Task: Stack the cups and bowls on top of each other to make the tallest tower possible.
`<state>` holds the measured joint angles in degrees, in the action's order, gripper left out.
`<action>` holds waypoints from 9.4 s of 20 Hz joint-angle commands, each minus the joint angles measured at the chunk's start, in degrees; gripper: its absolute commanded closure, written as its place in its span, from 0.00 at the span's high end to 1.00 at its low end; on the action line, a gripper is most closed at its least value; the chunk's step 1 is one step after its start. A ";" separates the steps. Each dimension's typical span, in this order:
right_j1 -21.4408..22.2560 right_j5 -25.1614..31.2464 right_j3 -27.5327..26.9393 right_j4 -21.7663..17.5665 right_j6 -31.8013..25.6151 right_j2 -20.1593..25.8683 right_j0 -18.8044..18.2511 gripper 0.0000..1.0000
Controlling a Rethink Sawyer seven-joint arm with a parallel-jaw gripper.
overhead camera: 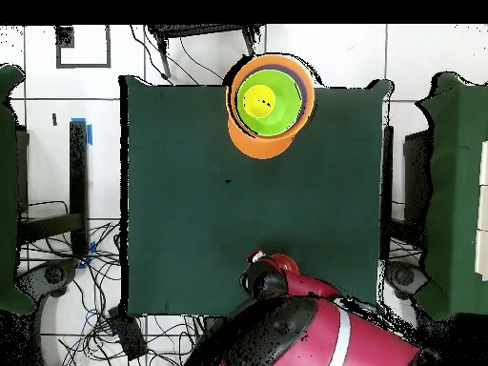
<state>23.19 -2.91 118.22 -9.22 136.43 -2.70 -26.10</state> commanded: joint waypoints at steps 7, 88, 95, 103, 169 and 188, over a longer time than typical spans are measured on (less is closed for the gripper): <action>1.22 2.62 0.10 3.86 7.86 3.59 1.03 0.00; -8.30 78.12 -81.59 8.58 12.43 -3.63 18.03 0.00; -8.53 78.26 -81.68 9.95 12.39 -5.31 18.70 0.00; -9.83 79.15 -83.63 11.93 11.65 -6.97 19.12 0.00; -23.65 87.77 -104.10 31.27 13.29 -27.51 21.85 0.00; -25.77 85.41 -103.94 37.93 13.20 -33.85 22.34 0.00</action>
<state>-1.96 79.70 13.16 27.59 136.45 -36.60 -5.71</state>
